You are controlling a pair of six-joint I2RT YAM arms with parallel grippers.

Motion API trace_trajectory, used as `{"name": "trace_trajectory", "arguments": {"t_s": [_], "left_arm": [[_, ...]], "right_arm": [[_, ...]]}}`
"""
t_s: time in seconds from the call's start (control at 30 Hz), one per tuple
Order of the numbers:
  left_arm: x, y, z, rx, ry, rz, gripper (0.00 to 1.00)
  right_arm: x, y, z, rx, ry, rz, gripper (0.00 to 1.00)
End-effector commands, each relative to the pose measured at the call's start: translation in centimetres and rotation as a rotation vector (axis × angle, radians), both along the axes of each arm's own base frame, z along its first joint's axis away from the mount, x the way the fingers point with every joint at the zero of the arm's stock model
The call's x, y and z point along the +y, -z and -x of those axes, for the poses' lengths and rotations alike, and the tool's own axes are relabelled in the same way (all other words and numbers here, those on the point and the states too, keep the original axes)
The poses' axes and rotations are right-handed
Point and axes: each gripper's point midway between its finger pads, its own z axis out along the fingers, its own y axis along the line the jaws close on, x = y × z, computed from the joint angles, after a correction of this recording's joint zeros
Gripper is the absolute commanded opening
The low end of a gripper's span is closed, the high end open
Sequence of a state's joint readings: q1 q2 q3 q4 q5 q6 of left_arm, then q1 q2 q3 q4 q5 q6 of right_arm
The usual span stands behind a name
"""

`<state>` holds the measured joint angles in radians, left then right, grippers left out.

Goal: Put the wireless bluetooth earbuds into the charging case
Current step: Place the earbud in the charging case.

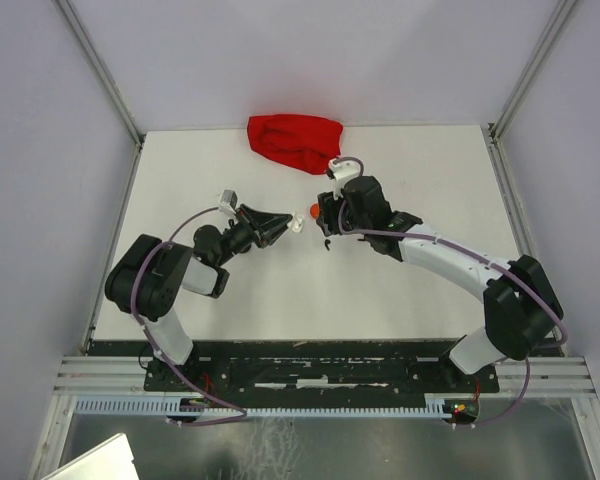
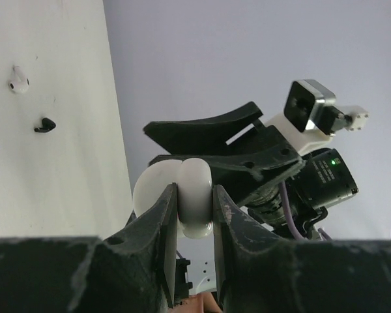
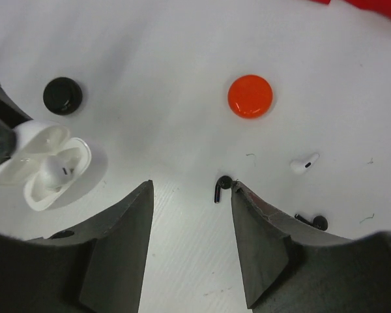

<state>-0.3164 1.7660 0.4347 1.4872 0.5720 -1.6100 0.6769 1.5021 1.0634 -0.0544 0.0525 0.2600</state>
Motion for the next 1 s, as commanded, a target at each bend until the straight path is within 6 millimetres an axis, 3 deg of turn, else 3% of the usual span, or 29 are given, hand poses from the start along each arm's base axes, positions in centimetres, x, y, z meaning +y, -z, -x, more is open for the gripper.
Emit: {"name": "trace_trajectory", "arguments": {"t_s": [0.0,0.43,0.97], "left_arm": [[-0.4,-1.7,0.6,-0.133,0.011,-0.054,0.03],[-0.8,0.9,0.4,-0.077,0.004,-0.143,0.03],[-1.5,1.2,-0.1,-0.07,0.013,-0.157,0.03]], "right_arm": [[0.8,-0.7,-0.7,0.002,-0.007,-0.001,0.59],[0.6,-1.2,-0.6,-0.005,0.01,-0.004,0.59],[2.9,-0.3,0.0,0.015,-0.052,0.003,0.59]]}}
